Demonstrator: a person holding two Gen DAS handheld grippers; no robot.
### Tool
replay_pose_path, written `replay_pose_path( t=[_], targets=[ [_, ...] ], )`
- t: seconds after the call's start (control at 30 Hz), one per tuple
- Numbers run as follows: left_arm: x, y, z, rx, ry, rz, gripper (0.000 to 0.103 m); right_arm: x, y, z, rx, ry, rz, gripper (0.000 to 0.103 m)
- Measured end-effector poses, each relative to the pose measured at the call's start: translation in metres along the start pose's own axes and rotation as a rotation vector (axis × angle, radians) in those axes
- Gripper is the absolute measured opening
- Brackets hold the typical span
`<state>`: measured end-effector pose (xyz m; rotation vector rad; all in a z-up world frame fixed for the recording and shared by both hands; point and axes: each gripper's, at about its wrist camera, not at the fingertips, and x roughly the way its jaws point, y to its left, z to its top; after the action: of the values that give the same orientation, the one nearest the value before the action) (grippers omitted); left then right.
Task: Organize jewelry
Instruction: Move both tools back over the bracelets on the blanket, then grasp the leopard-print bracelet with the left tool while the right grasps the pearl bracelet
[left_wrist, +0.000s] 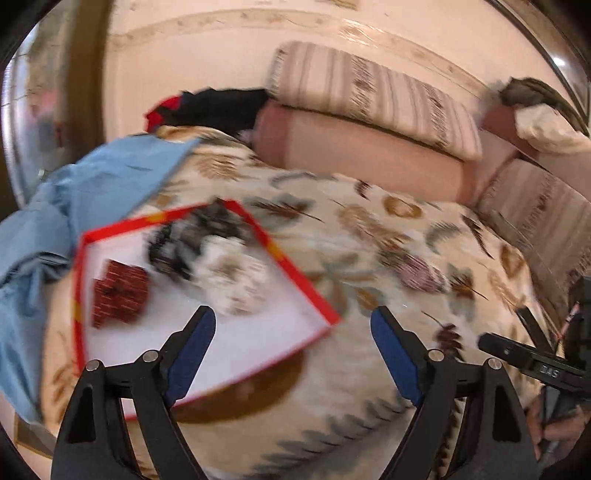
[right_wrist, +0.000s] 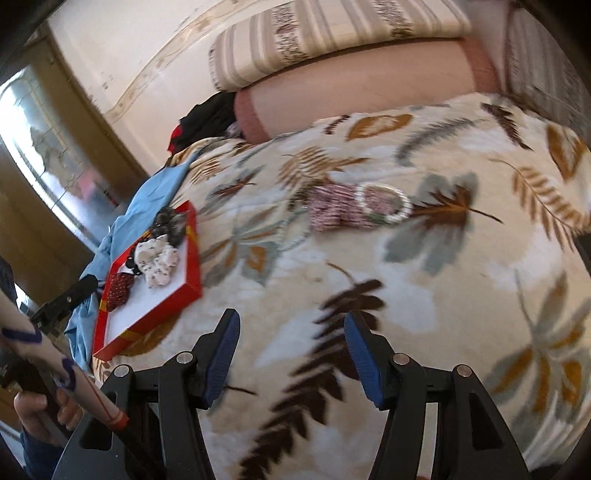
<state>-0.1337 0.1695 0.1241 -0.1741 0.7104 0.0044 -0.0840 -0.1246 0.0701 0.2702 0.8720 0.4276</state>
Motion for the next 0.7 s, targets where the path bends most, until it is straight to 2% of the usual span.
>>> replay_pose_path(
  t=[0.17,0.33,0.43,0.53,0.7],
  targets=[
    [0.014,-0.048,-0.01,0.072,0.064,-0.062,0.085,-0.015,-0.032,-0.003,0.056,-0.035,-0.013,0.063],
    [0.025,-0.087,-0.017,0.157,0.101,-0.085,0.085,-0.02,-0.051,-0.002,0.098,-0.054,-0.013,0.06],
    [0.034,-0.101,-0.019,0.188,0.124,-0.095,0.085,-0.02,-0.056,-0.001,0.109,-0.059,-0.006,0.056],
    [0.044,-0.109,-0.015,0.207,0.138,-0.097,0.085,-0.02,-0.062,-0.002,0.119,-0.066,-0.003,0.056],
    [0.074,-0.12,0.01,0.248,0.15,-0.08,0.085,-0.017,-0.076,-0.001,0.155,-0.072,-0.004,0.056]
  ],
)
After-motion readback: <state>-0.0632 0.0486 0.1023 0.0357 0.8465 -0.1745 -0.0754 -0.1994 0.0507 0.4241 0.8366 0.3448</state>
